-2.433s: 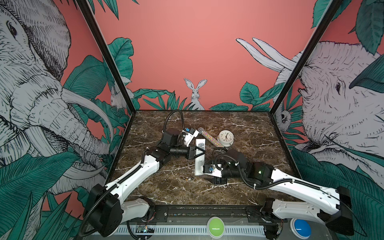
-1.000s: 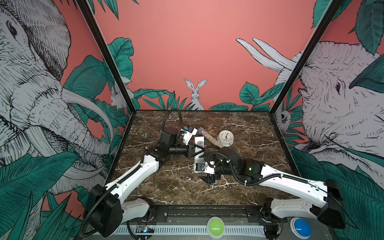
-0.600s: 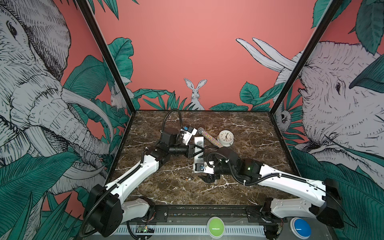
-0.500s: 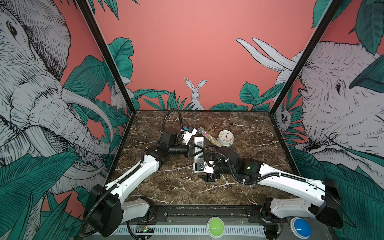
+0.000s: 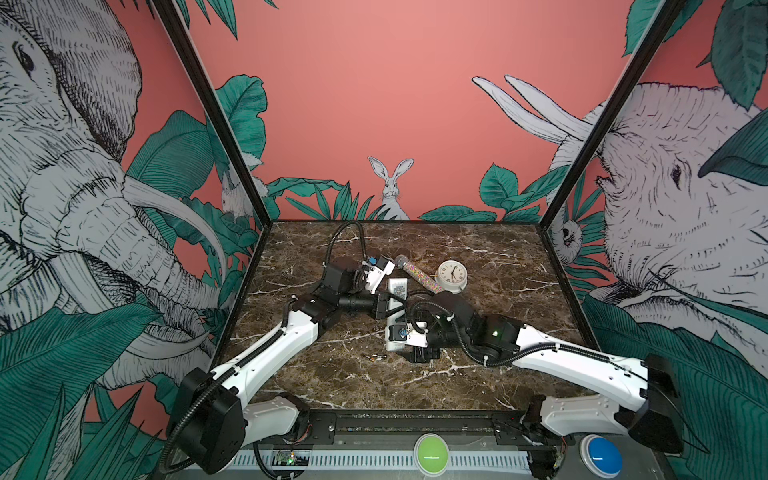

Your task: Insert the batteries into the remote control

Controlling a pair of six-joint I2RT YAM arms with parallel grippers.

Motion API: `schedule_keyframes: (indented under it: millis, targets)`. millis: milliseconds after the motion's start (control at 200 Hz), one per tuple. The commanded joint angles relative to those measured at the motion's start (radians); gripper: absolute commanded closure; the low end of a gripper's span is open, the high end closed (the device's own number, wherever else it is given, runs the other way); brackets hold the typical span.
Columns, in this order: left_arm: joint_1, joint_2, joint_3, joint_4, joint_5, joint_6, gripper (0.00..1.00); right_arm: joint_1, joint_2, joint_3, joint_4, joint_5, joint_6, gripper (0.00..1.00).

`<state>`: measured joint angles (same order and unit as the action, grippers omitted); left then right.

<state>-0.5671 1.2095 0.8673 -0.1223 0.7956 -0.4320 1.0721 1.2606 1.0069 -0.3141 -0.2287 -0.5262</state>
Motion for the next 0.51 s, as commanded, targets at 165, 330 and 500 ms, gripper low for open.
schedule_keyframes:
  millis: [165,330,500]
  targets:
    - [-0.010,-0.026,0.015,0.109,0.059,-0.012,1.00,0.008,0.031,0.001,-0.109,-0.107,0.018,0.32]
    - [-0.010,-0.028,0.013,0.107,0.052,-0.008,1.00,0.010,0.038,0.004,-0.118,-0.119,0.020,0.37]
    - [-0.009,-0.027,0.010,0.107,0.048,-0.007,1.00,0.012,0.034,0.007,-0.125,-0.123,0.023,0.40]
